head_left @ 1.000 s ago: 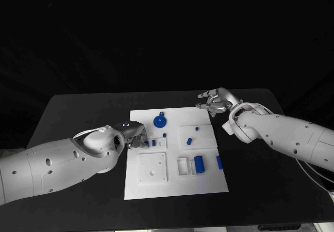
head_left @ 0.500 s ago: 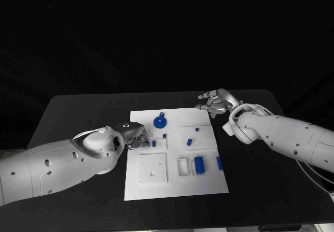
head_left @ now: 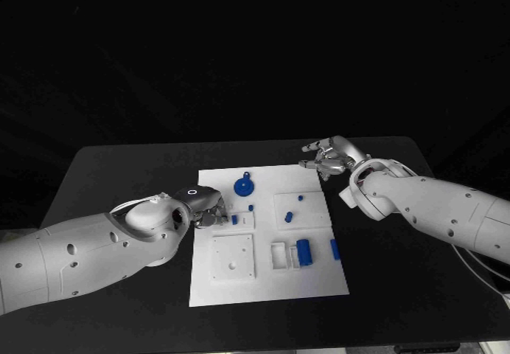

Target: Assemble the parts on the task board

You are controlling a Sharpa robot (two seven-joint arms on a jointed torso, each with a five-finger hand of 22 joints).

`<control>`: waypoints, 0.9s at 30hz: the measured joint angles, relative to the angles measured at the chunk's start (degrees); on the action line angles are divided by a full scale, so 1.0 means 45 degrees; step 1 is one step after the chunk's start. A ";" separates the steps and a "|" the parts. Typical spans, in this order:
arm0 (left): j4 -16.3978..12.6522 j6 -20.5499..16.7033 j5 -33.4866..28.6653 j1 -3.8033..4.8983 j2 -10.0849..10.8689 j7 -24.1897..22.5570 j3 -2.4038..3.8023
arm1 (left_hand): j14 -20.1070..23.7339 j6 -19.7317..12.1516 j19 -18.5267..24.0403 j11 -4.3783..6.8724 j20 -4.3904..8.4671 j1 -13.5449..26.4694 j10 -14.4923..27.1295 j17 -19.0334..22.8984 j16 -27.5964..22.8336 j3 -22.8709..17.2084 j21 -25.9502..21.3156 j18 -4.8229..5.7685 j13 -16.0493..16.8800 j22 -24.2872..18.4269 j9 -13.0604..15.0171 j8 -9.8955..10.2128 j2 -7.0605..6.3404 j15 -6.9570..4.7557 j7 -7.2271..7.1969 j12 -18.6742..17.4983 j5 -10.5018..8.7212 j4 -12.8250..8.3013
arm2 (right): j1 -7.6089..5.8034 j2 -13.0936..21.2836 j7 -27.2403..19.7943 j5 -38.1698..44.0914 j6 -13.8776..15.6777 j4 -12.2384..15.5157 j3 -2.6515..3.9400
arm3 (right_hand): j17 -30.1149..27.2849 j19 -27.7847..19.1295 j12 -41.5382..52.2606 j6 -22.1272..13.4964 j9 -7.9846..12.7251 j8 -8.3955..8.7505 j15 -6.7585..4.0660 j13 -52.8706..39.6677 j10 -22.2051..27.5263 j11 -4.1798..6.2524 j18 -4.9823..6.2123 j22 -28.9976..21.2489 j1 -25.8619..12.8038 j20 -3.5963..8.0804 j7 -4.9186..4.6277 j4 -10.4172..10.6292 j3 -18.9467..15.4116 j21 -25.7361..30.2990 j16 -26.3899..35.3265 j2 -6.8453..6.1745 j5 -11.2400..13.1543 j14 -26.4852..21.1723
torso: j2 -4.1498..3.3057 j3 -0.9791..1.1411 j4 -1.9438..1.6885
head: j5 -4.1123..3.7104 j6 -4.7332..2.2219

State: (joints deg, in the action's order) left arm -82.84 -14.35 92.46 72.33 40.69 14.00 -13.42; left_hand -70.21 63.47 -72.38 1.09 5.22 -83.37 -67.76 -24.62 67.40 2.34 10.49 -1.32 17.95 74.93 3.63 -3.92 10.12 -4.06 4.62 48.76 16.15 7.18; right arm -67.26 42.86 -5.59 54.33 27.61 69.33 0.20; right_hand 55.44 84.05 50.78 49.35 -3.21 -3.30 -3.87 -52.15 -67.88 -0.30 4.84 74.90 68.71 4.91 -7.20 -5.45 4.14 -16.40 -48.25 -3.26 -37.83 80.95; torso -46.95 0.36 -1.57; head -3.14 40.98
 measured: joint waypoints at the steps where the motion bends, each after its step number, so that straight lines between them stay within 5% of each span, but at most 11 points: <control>1: 0.0002 -0.0004 0.0000 0.0000 0.0000 -0.0003 -0.0001 | 0.0000 0.0002 0.0000 0.0000 0.0000 0.0000 0.0000 0.0007 0.0000 -0.0048 0.0000 -0.0001 -0.0012 0.0000 0.0000 0.0027 0.0000 0.0000 0.0002 0.0000 0.0000 0.0024 | 0.0000 0.0000 0.0000 0.0000 0.0000 0.0000 0.0000 | 0.0000 0.0000 0.0000 0.0000 0.0000 0.0000 0.0000 0.0000 0.0000 0.0000 -0.0001 0.0000 0.0000 0.0000 0.0000 0.0000 0.0000 0.0000 0.0000 0.0000 -0.0001 0.0000 | 0.0000 0.0000 0.0000 | 0.0000 -0.0005; 27: 0.0037 -0.0404 0.0055 -0.0032 0.0123 -0.0110 -0.0029 | -0.0119 0.0019 -0.0046 -0.0025 -0.0047 0.0023 -0.0020 0.0121 -0.0394 -0.0272 -0.0043 0.0002 -0.0218 -0.0003 0.0003 0.0094 -0.0094 -0.0022 0.0013 -0.0491 0.0095 -0.0070 | 0.0004 0.0008 -0.0004 -0.0001 -0.0003 0.0003 0.0000 | 0.0016 0.0000 -0.0001 0.0000 0.0000 0.0000 0.0000 0.0002 0.0000 0.0000 0.0000 0.0000 0.0000 0.0000 0.0000 0.0000 0.0000 0.0000 0.0000 0.0000 -0.0075 0.0000 | 0.0000 -0.0002 0.0001 | 0.0015 -0.0089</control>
State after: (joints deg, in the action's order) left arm -82.67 -16.17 92.71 72.19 41.24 13.51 -13.55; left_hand -70.75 63.56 -72.59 0.98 5.01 -83.27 -67.85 -24.08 65.63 1.11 10.29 -1.31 16.97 74.91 3.64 -3.50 9.69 -4.15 4.68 46.54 16.58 6.86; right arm -67.25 42.89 -5.61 54.33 27.60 69.34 0.20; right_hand 55.51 84.05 50.77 49.35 -3.21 -3.31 -3.87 -52.14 -67.88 -0.30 4.84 74.90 68.71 4.91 -7.20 -5.46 4.14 -16.40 -48.25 -3.25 -38.17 80.95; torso -46.95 0.35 -1.57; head -3.07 40.58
